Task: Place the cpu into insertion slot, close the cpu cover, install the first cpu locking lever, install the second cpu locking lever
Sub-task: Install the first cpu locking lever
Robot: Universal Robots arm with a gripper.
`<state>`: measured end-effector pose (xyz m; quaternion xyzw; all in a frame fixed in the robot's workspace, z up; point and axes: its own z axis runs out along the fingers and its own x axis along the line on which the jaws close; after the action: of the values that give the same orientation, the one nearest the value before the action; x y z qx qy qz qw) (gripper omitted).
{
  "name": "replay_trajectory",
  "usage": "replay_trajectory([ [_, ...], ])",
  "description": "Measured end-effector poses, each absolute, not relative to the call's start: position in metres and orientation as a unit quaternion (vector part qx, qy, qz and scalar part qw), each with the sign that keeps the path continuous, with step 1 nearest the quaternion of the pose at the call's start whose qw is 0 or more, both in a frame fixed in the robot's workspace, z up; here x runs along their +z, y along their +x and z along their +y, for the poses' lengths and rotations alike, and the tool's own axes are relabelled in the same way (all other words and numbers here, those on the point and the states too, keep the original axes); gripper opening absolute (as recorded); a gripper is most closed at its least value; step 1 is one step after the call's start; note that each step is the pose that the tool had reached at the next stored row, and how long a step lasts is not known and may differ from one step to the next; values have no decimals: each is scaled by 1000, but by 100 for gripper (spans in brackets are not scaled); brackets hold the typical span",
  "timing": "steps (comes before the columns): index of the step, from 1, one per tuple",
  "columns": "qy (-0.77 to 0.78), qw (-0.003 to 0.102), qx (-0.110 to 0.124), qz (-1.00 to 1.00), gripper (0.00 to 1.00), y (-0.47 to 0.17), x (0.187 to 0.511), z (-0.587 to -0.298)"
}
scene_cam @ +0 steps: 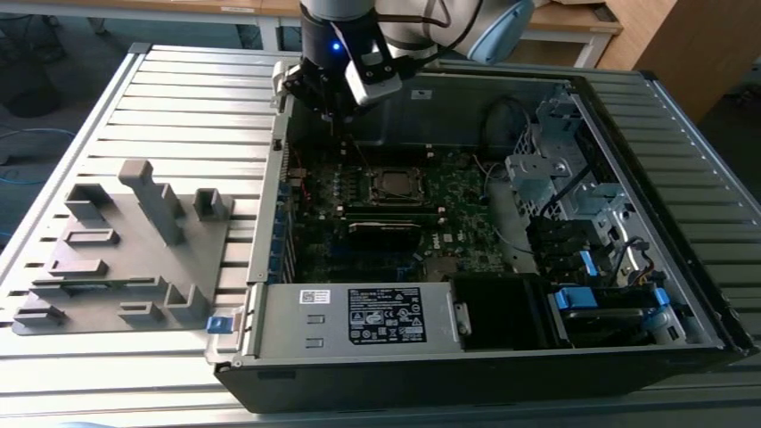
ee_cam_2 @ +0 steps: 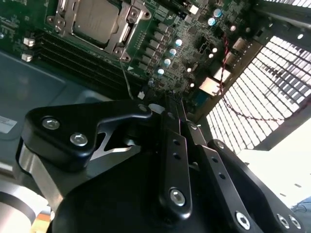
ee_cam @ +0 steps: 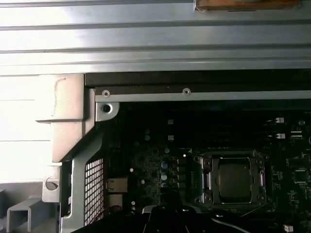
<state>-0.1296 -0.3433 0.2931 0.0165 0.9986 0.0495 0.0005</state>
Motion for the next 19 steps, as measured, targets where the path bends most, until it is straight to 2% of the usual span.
replay_trajectory([
  [5,16,0,77,997,11,-130,292,-345],
  [19,16,-1,77,997,11,-128,270,-345],
])
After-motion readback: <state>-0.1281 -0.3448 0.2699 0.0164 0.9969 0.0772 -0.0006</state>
